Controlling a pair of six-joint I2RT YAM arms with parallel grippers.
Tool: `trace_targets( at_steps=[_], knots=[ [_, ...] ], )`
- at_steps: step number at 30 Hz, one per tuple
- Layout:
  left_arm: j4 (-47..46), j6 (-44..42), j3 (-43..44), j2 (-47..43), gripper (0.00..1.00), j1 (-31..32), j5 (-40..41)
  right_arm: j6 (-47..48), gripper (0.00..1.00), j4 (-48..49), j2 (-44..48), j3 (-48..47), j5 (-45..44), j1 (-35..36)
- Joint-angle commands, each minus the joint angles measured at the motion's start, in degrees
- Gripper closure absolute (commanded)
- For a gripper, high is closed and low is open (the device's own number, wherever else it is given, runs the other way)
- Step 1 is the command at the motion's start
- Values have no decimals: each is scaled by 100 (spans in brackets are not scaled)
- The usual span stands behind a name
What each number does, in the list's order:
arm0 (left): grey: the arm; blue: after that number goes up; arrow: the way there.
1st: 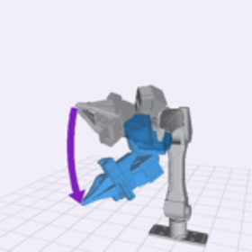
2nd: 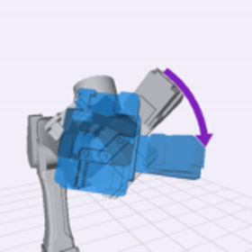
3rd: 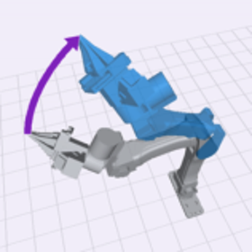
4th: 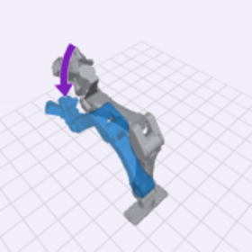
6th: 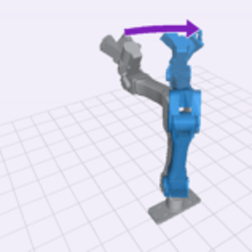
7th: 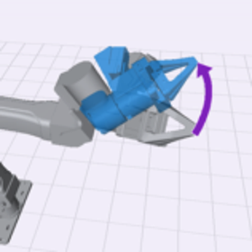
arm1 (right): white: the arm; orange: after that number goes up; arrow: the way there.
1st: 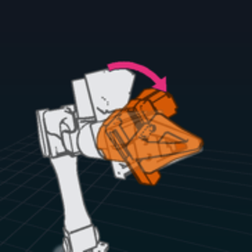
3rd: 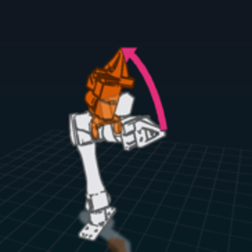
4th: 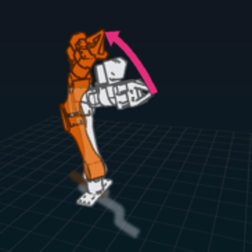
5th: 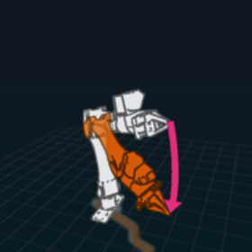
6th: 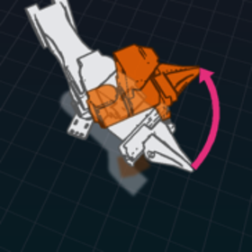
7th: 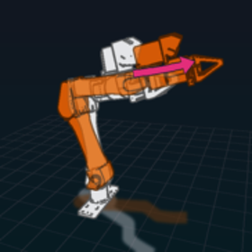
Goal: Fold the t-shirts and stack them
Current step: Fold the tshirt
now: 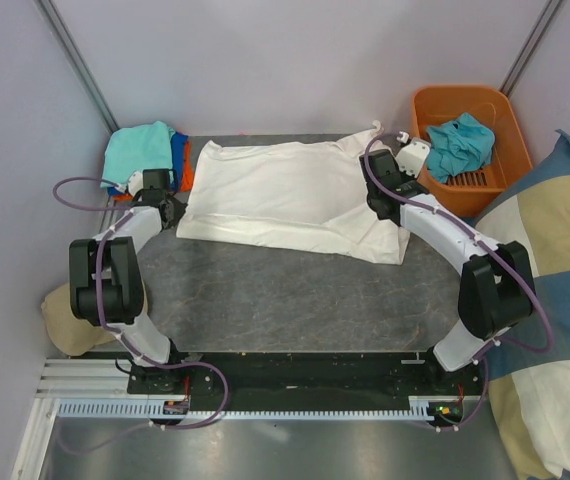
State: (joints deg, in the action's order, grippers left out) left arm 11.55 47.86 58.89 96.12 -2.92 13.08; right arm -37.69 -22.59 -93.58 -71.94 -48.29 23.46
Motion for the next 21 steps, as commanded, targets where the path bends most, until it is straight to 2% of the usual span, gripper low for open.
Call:
trace_targets(
  at_steps=[1, 21],
  knots=[
    [-267, -118, 464, 240, 98, -33, -25, 69, 100, 228, -99, -338, 83, -184],
    [-250, -189, 1247, 1067, 98, -33, -130, 60, 100, 238, -969, -1137, 268, -422]
  ],
)
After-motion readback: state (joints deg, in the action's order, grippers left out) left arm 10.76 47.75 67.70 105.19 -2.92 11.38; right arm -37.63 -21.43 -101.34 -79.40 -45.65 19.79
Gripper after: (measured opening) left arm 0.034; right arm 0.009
